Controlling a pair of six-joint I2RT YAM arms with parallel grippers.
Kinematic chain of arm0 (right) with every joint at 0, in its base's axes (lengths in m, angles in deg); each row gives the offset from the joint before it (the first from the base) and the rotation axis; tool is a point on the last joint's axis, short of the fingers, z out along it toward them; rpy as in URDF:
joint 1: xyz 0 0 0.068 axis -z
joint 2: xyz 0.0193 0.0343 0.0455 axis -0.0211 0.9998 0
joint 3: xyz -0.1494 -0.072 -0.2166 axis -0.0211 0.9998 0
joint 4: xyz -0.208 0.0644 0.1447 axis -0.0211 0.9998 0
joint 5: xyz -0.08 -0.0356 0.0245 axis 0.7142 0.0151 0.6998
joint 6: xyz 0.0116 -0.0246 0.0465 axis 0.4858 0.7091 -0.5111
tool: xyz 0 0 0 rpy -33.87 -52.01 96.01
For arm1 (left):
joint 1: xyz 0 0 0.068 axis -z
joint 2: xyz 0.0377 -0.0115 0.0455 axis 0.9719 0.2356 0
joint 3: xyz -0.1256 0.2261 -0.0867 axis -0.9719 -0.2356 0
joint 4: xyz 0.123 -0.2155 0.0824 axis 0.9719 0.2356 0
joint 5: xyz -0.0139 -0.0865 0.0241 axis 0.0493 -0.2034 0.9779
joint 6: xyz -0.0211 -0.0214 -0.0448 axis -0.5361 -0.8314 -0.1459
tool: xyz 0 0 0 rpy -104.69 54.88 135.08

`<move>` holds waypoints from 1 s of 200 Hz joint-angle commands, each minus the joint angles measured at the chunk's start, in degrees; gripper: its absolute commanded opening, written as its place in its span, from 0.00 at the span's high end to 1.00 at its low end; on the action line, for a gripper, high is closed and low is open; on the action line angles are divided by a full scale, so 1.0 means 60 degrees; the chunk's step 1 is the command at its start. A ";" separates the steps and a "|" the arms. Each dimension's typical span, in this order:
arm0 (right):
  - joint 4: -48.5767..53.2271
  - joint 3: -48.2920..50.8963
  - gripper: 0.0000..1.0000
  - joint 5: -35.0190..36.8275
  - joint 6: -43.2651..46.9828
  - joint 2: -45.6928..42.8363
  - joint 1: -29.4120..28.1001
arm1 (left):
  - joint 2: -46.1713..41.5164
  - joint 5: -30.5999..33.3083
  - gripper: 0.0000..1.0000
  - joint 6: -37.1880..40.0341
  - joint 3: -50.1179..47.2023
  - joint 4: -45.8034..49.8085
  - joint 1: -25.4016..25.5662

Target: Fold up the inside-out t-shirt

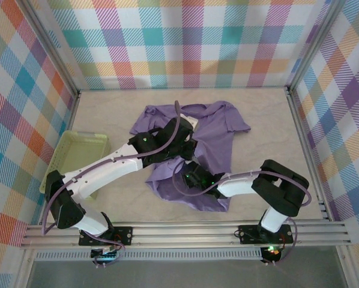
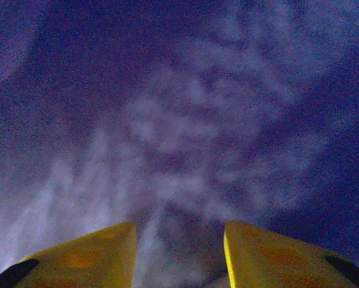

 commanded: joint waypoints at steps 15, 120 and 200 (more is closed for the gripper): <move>-0.0721 -0.0770 0.48 0.0123 0.0402 0.0488 0.1092 | -0.0125 0.0085 1.00 0.0079 0.1006 0.1081 0.0093; 0.1816 -0.3969 0.21 -0.0414 -0.1919 0.2813 0.2644 | 0.0254 -0.0288 0.96 -0.0621 0.3607 0.2544 0.0185; 0.5431 -0.7436 0.04 -0.0215 -0.2953 0.4865 0.3116 | 0.0185 -0.0629 0.97 -0.0931 0.4560 0.2378 0.0512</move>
